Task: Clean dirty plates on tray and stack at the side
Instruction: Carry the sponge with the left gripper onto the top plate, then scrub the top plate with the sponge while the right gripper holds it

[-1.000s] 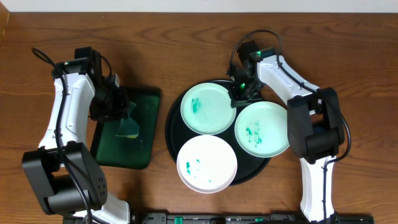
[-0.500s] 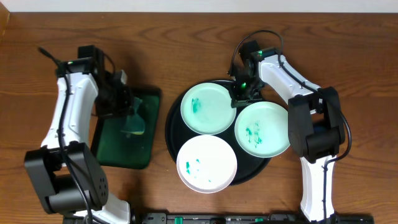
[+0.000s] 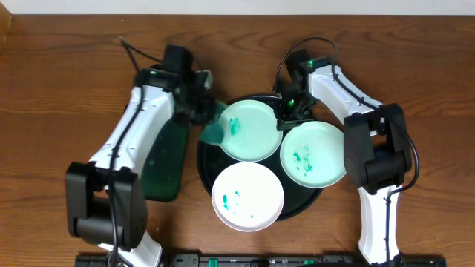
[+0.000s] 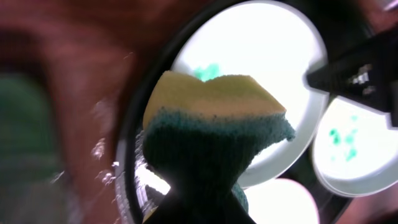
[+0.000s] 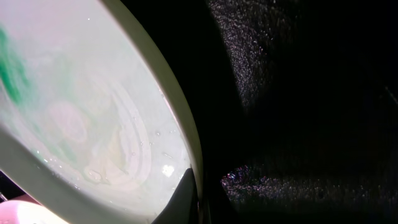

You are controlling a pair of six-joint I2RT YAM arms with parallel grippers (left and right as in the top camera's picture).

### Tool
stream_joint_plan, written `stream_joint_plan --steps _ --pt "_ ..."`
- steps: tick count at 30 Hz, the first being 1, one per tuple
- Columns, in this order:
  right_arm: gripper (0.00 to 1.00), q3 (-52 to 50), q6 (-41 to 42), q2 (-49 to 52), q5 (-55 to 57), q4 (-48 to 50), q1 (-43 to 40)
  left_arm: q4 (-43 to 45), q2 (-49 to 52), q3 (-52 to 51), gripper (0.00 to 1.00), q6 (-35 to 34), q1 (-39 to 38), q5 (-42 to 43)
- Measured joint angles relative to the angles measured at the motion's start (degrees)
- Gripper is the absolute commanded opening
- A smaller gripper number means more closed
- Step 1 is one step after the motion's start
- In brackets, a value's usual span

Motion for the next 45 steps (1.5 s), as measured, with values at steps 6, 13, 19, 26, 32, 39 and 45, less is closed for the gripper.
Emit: stream_joint_plan --steps 6,13,19,26,32,39,45 --pt "0.01 0.0 0.0 0.0 0.0 -0.4 0.0 10.8 4.0 0.0 0.08 -4.8 -2.5 7.1" --pt "0.01 0.0 0.0 0.0 0.0 -0.5 0.0 16.9 11.8 0.0 0.07 -10.8 -4.5 14.4" --pt "0.01 0.0 0.0 0.0 0.0 -0.8 0.0 19.1 17.8 0.0 0.07 -15.6 -7.1 16.5" --pt "0.01 0.0 0.0 0.0 0.3 -1.6 0.0 21.2 19.8 0.0 0.08 -20.6 -8.0 18.1" --pt "0.01 0.0 0.0 0.1 0.0 -2.2 0.0 16.0 19.8 1.3 0.07 -22.5 -7.8 14.6" --pt "0.01 0.1 0.0 0.3 -1.0 -2.3 0.0 9.0 19.8 3.7 0.07 -23.1 -8.2 9.5" --pt "0.01 0.1 0.0 0.3 -1.0 -2.3 0.0 1.3 19.8 7.3 0.07 -21.1 -8.3 2.3"
